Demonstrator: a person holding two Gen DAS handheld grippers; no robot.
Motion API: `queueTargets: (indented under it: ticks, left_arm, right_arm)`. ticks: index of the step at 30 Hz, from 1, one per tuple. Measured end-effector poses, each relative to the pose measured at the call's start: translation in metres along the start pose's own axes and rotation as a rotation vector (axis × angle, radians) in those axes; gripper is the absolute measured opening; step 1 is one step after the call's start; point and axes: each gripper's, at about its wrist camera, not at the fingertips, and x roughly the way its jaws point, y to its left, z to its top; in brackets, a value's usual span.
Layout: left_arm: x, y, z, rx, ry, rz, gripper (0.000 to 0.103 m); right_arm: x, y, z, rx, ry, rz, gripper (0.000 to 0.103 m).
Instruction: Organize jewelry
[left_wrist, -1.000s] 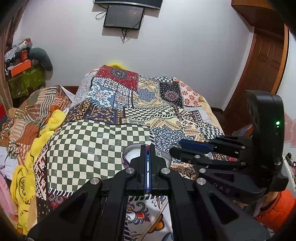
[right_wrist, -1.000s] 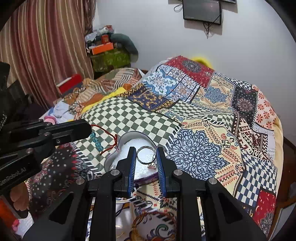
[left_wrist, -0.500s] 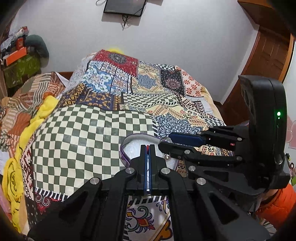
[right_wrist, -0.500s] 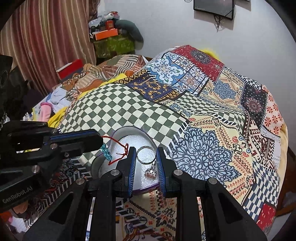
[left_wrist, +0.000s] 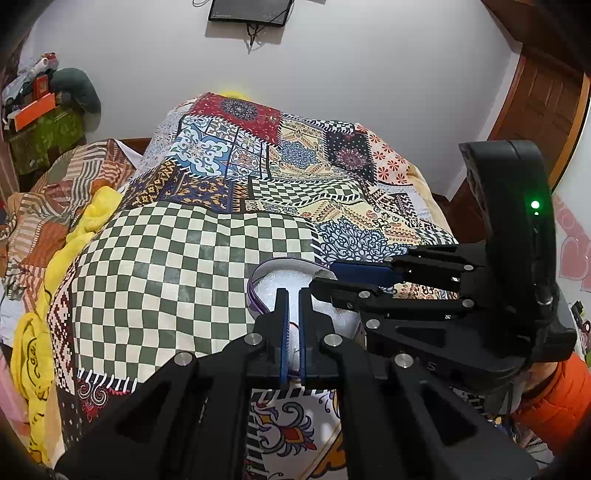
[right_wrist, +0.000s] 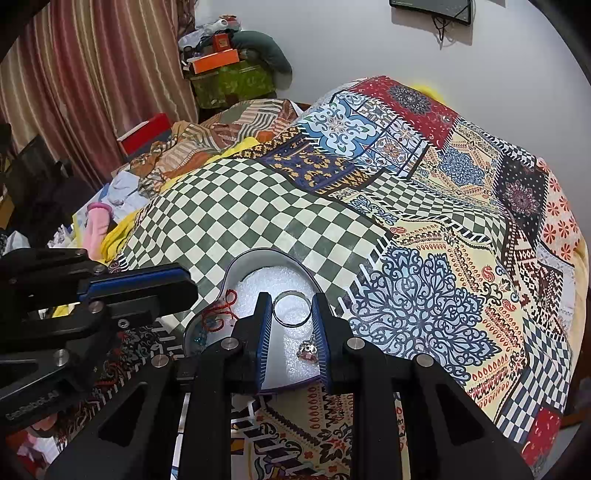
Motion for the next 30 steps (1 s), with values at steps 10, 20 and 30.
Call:
queueTargets:
  ticks: [10, 20, 30]
  left_arm:
    - [-0.010, -0.005, -0.005, 0.031, 0.014, 0.043, 0.021]
    - [-0.028, -0.004, -0.009, 0.020, 0.011, 0.082, 0.031]
    - [-0.049, -0.020, -0.017, 0.030, 0.007, 0.078, 0.035]
  right_arm:
    - [-0.007, 0.007, -0.002, -0.009, 0.011, -0.001, 0.020]
    - [-0.035, 0.010, -0.011, -0.006, -0.032, -0.078, 0.038]
    - [-0.083, 0.015, -0.030, 0.020, -0.110, -0.104, 0.039]
